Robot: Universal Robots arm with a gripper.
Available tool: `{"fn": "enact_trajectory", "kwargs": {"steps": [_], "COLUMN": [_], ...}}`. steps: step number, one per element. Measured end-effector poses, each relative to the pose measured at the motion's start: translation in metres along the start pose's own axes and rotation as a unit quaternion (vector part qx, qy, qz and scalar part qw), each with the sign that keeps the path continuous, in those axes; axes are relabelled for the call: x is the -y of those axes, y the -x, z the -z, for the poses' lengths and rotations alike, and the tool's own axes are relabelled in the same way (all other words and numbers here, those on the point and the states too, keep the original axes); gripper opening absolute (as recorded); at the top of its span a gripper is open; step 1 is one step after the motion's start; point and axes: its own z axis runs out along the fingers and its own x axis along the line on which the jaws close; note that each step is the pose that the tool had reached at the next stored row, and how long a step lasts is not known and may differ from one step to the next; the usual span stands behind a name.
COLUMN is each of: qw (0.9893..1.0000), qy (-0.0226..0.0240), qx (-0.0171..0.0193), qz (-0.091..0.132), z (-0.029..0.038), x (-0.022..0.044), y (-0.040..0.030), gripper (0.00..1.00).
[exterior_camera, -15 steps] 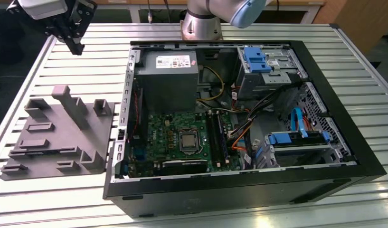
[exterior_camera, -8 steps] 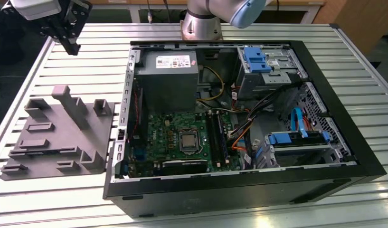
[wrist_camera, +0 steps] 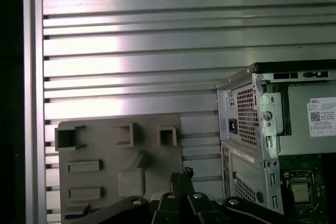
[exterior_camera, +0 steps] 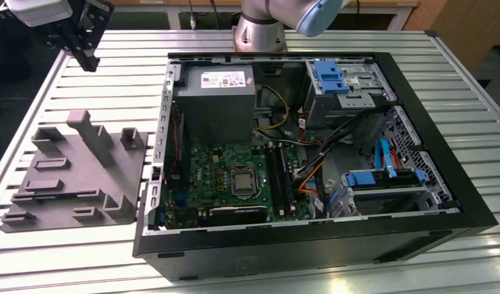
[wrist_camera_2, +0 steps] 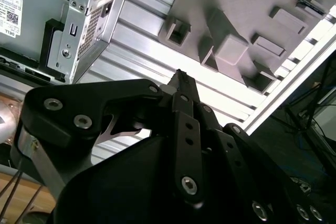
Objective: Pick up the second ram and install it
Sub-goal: 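Reach for the second ram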
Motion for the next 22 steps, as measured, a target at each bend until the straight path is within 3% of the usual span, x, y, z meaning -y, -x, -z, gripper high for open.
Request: {"fn": "enact_trajectory", "kwargs": {"steps": [22], "qw": [1.0000], "qy": [0.0037], "qx": [-0.0003], "qz": [0.000], "z": [0.0005], "x": [0.0048], "y": [-0.0186], "gripper": [0.11]}}
